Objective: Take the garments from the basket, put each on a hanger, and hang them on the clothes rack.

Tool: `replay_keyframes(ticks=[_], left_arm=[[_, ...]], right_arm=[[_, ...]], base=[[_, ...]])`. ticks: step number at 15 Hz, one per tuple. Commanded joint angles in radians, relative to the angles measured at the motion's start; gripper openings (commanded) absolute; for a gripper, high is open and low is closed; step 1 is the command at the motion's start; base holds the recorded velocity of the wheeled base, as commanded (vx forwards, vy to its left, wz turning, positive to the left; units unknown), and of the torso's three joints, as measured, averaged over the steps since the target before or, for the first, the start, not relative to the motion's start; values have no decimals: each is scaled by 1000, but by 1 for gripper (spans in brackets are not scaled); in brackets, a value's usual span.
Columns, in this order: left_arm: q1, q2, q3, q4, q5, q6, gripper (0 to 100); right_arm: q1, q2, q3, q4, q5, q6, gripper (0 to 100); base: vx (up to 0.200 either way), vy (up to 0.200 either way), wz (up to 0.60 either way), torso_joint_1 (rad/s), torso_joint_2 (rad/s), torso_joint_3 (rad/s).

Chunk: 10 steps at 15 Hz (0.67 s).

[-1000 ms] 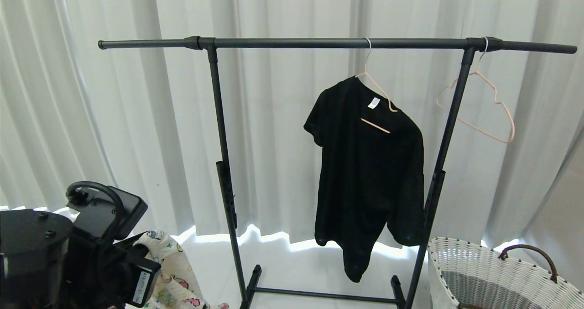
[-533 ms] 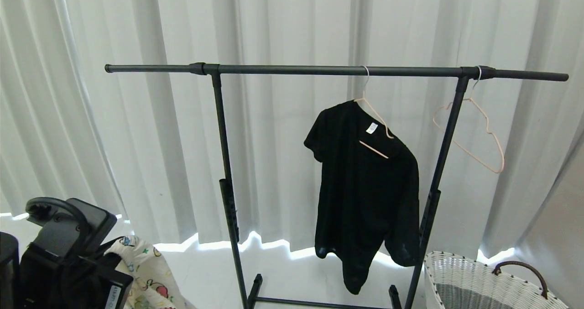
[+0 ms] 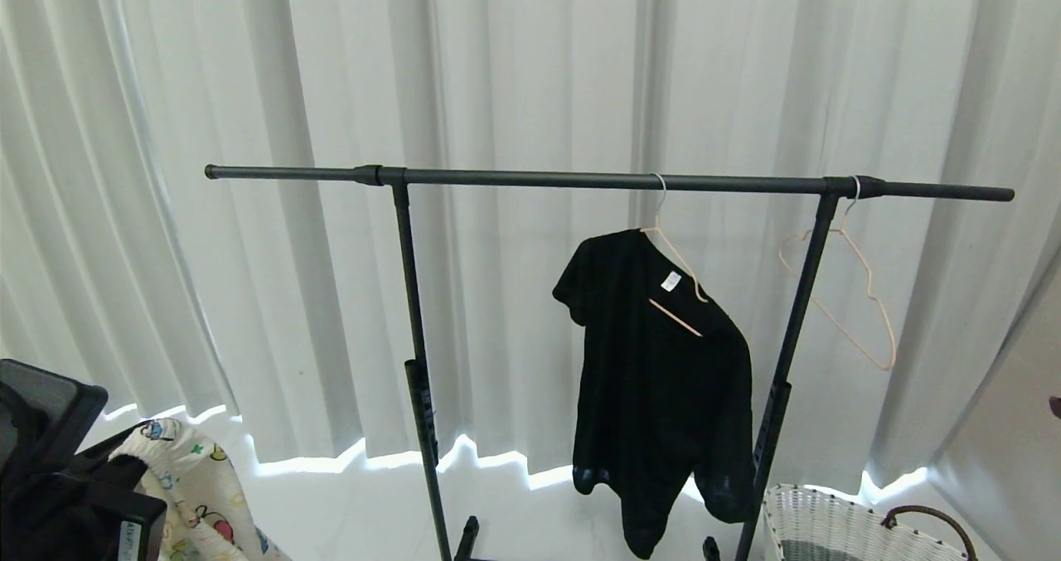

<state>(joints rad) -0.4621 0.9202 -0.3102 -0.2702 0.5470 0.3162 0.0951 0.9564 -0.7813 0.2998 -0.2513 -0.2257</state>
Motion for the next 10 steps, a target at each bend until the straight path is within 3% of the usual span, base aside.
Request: replay_keyframes(ticks=[1, 6, 9, 10], left_arm=[[16, -23, -9, -3, 1, 21, 0], [17, -23, -21, -3, -1, 32, 0], [16, -23, -35, -3, -2, 32, 0], [16, -24, -40, -3, -4, 32, 0]], right_arm=[[0, 25, -1, -13, 0, 0, 100], [0, 33, 7, -48, -5, -15, 100], [2, 32, 5, -50, -5, -53, 100], [2, 30, 7, -56, -5, -53, 100]], base=[[0, 0, 0, 246, -535, -286], [0, 0, 0, 246, -524, -281], [0, 0, 0, 69, -134, -72], [0, -200, 0, 22, -41, -12]])
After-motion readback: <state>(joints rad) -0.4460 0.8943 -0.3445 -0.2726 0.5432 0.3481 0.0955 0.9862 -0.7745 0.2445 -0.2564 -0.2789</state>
